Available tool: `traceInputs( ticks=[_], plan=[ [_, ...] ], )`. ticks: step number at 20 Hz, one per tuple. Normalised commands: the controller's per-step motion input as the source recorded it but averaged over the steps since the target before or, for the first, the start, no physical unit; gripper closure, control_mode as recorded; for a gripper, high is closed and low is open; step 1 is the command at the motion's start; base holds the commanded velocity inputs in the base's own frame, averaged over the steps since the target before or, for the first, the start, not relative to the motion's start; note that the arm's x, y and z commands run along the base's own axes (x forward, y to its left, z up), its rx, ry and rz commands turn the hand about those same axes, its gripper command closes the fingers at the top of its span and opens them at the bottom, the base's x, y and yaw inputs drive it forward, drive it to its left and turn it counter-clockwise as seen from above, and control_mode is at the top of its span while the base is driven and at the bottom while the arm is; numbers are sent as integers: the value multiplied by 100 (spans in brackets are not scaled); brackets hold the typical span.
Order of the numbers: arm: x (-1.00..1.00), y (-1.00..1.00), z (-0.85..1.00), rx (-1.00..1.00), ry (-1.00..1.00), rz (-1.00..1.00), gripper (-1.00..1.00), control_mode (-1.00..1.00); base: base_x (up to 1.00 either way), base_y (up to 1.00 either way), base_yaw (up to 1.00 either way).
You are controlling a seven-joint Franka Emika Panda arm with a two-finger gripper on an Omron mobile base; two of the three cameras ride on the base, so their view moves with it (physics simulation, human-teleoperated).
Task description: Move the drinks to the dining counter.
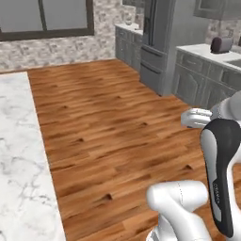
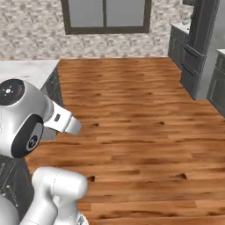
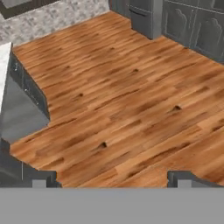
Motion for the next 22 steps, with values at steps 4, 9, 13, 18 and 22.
traceInputs(
  ticks=[4, 9, 13, 18, 22],
  plan=[
    [0, 0, 0, 0, 0, 0, -100, 100, 0, 0, -97],
    [0, 0, 0, 0, 0, 0, -100, 100, 0, 0, -91],
    [0, 0, 0, 0, 0, 0, -100, 100, 15, -3, -61],
    [0, 0, 0, 0, 0, 0, -100, 100, 76, 0, -26],
    [0, 0, 0, 0, 0, 0, -100, 100, 100, 1, -8]
  ],
)
